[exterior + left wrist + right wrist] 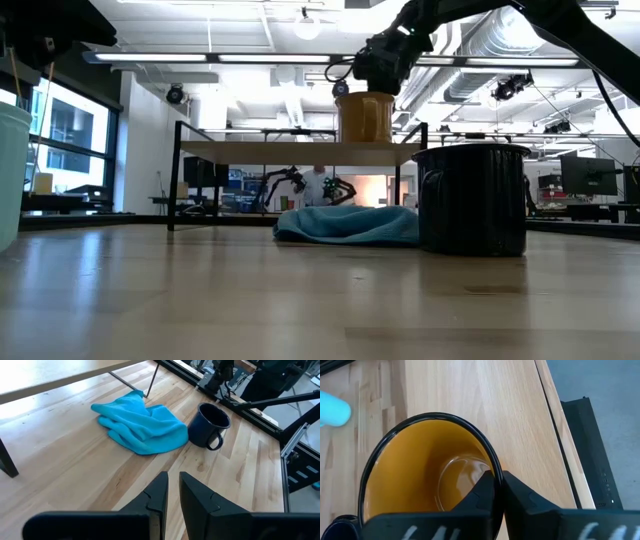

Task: Stack small to large cups/mugs on shelf
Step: Put the yellow mug on the shelf

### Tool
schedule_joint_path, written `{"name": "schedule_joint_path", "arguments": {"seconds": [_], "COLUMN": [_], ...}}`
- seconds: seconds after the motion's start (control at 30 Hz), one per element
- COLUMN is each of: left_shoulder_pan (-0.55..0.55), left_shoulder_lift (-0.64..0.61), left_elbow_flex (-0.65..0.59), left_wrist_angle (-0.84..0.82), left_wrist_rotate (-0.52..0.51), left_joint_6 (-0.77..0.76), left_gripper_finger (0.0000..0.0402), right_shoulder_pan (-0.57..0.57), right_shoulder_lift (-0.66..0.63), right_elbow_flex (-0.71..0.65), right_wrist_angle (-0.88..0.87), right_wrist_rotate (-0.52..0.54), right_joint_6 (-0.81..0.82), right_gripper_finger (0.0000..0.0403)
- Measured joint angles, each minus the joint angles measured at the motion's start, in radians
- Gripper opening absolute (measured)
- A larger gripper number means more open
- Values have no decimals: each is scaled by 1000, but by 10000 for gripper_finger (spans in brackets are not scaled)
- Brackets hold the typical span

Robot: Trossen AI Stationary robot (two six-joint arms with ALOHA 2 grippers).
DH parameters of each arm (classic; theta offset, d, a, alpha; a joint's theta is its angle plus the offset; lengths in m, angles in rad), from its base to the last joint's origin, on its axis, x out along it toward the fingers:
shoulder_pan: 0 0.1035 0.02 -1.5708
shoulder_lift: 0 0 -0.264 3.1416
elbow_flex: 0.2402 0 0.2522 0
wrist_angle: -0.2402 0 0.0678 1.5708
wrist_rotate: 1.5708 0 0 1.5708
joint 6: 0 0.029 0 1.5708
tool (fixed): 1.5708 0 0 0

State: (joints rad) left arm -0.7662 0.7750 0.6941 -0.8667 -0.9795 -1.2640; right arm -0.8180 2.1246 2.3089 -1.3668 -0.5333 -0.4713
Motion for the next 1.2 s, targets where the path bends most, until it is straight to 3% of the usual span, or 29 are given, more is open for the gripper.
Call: {"name": "schedule_joint_path", "arguments": {"seconds": [1.2], "left_shoulder_pan": [0], "left_shoulder_lift": [0], "left_elbow_flex": [0], "left_wrist_angle": [-4], "left_wrist_rotate": [-3], "left_joint_6": [-1], "left_gripper_finger": [37], "right_shoulder_pan": [0], "right_shoulder_lift": [1], "right_elbow_flex": [0], "right_wrist_angle": [8], "right_wrist_rotate": [2], "right_joint_6": [-8], "right_gripper_finger": [22]}}
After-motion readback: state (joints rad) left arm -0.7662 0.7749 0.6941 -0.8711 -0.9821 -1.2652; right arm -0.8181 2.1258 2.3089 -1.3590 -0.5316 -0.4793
